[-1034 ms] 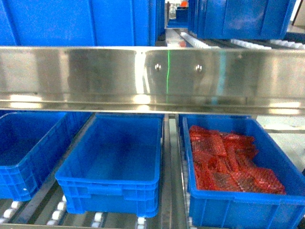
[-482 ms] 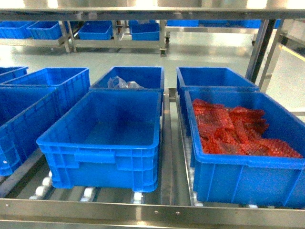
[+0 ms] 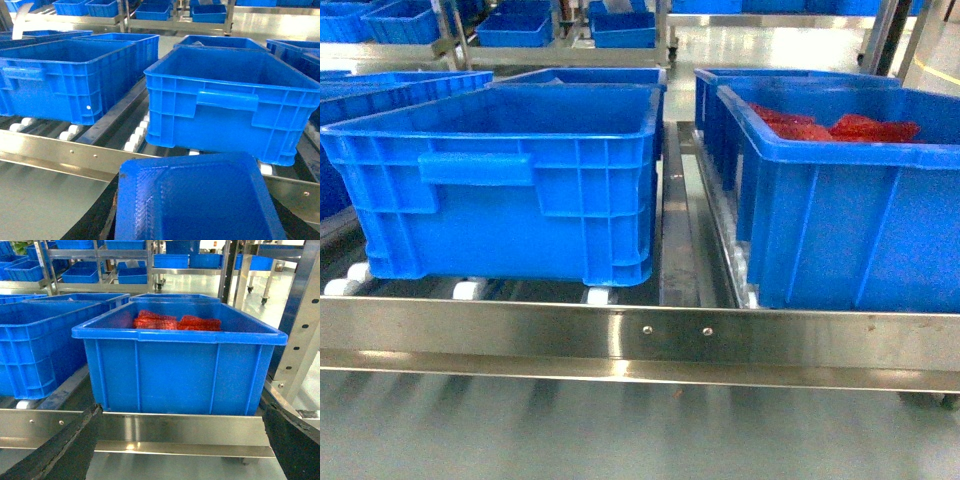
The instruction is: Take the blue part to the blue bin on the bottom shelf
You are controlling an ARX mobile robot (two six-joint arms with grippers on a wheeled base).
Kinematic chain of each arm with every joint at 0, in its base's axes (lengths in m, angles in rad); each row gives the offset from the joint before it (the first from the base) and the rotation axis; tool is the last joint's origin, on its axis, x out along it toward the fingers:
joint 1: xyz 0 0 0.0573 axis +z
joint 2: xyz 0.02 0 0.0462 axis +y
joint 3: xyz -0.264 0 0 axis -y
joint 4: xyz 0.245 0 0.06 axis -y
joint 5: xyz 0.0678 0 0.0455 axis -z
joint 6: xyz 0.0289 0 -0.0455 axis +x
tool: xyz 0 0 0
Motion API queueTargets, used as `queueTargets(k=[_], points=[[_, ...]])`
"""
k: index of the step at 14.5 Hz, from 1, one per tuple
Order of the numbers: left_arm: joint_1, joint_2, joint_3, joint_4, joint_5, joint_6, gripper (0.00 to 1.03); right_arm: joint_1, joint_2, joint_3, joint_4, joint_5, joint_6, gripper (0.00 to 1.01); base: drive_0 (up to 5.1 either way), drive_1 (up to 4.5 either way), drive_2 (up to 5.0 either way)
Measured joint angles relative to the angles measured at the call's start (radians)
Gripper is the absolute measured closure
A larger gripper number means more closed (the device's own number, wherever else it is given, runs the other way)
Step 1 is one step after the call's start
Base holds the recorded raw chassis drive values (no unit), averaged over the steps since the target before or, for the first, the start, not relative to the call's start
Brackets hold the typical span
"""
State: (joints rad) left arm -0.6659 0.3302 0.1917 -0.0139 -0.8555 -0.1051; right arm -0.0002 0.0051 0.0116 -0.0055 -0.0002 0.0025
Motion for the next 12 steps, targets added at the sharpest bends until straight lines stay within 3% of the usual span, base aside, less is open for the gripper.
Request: queueTargets(k=[2,12], points=[[0.000,0.000,0.000,0.000,0.000,0.000,0.59,0.000,0.000,0.000,0.000,0.000,0.000,0.03,0.0,0.00,0.0],[0.000,-0.002,0.000,0.003,0.000,0.000,0.59,0.000,0.000,0.000,0.000,0.000,0.000,0.03,0.0,4.00,-4.1]])
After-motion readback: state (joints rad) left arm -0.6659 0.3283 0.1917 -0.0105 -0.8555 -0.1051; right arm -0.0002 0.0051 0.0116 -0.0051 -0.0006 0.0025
